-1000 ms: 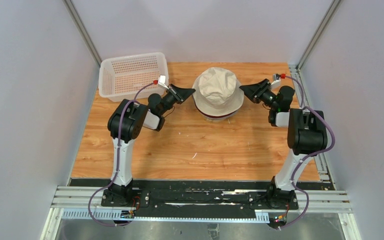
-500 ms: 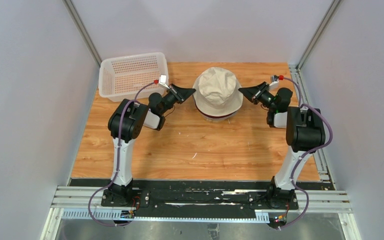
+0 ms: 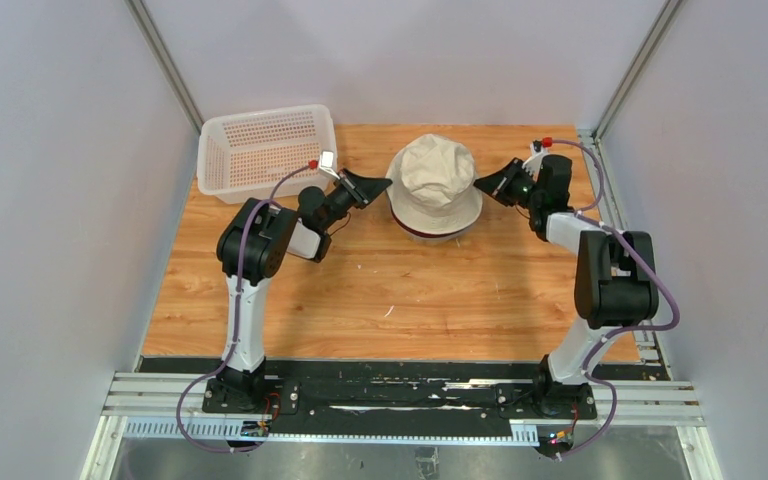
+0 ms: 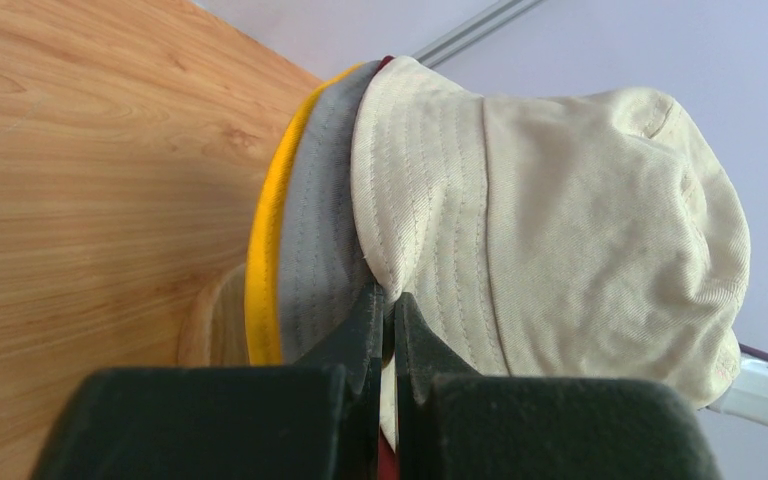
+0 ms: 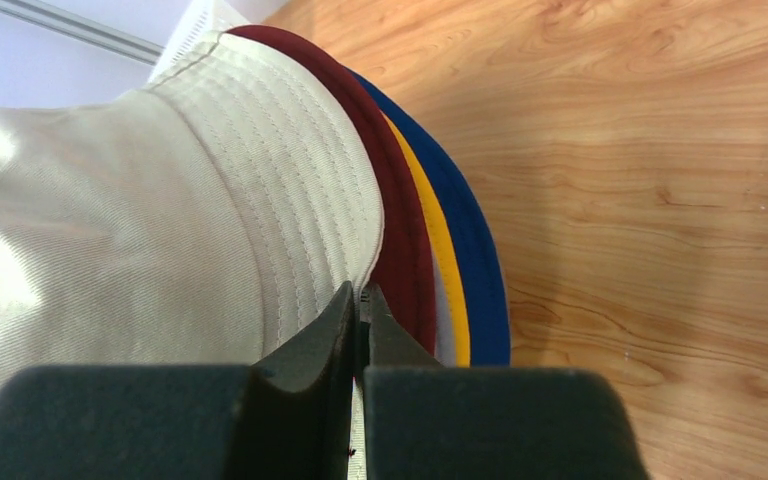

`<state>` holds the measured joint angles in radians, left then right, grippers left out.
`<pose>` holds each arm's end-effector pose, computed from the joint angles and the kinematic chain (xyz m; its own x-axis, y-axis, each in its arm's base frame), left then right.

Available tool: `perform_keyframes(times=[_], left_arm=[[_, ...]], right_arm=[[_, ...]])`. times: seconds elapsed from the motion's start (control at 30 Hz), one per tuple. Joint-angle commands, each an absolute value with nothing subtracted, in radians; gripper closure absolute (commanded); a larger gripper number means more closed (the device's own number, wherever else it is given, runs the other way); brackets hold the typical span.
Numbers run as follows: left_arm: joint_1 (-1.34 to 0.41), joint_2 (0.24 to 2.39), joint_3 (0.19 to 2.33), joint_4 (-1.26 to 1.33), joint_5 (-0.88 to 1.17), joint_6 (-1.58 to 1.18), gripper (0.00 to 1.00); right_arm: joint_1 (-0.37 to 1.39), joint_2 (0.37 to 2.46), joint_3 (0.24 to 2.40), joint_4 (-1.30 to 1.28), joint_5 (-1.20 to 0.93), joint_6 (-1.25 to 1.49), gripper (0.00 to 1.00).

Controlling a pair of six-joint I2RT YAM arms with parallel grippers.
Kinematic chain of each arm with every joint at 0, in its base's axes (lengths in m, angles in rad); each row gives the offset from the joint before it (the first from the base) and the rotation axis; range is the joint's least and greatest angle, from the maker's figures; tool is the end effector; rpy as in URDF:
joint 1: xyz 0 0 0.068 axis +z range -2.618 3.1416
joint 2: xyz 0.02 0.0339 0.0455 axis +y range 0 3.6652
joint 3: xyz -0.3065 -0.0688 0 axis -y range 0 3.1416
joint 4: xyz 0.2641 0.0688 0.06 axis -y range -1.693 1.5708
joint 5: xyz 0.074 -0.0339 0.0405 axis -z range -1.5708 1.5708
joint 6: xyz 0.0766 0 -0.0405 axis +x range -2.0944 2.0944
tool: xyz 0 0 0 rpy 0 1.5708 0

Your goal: Stack the hats

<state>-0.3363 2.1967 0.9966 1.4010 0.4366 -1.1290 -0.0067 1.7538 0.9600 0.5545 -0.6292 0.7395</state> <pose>0.4535 -0.1928 0.1661 -0.5434 -0.6778 -0.4952 0.4654 0.2478 -0.8497 0.4361 0.0422 0.2364 -0.5568 0.5486 -0.6237 -0.2587 0.5991 0.7578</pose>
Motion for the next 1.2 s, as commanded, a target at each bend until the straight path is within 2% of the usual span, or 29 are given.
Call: perform_keyframes(times=[0.0,1.17], left_arm=[[-0.334,2.237,0.956,1.354,0.397,-1.089,1.00],[-0.333,2.219,0.755,1.352,0.351,-1.052,1.00]], right_arm=[[0.011,1.797,0.975,0.352,-0.502,0.612,1.00],[0.027,1.883,1.017,0.247,-0.430,0.555,1.00]])
